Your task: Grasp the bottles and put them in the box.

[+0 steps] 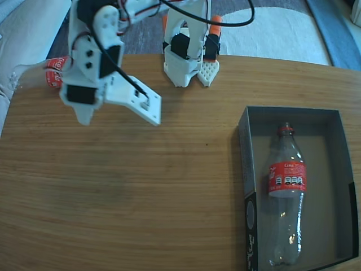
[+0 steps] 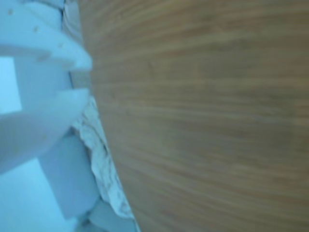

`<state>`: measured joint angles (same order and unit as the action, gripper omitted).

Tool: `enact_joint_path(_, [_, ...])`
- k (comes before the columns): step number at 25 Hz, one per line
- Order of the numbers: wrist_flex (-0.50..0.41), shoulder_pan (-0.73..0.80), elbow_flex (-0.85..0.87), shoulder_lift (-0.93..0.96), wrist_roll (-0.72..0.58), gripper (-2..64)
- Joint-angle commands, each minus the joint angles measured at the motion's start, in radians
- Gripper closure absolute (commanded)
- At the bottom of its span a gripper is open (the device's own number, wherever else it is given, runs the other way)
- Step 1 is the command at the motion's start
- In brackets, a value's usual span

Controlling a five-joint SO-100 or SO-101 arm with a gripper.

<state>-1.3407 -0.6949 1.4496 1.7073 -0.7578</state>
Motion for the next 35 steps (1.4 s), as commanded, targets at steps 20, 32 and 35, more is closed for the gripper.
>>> enact_joint_path(20, [0.034,-0.456,0.19,0.038,-0.009,61.7])
enact_joint_path(32, [0.1,-0.635,0.25,0.04,-0.298,61.8])
enact_joint_path(35, [0.1,-0.644,0.252,0.038,-0.342,61.8])
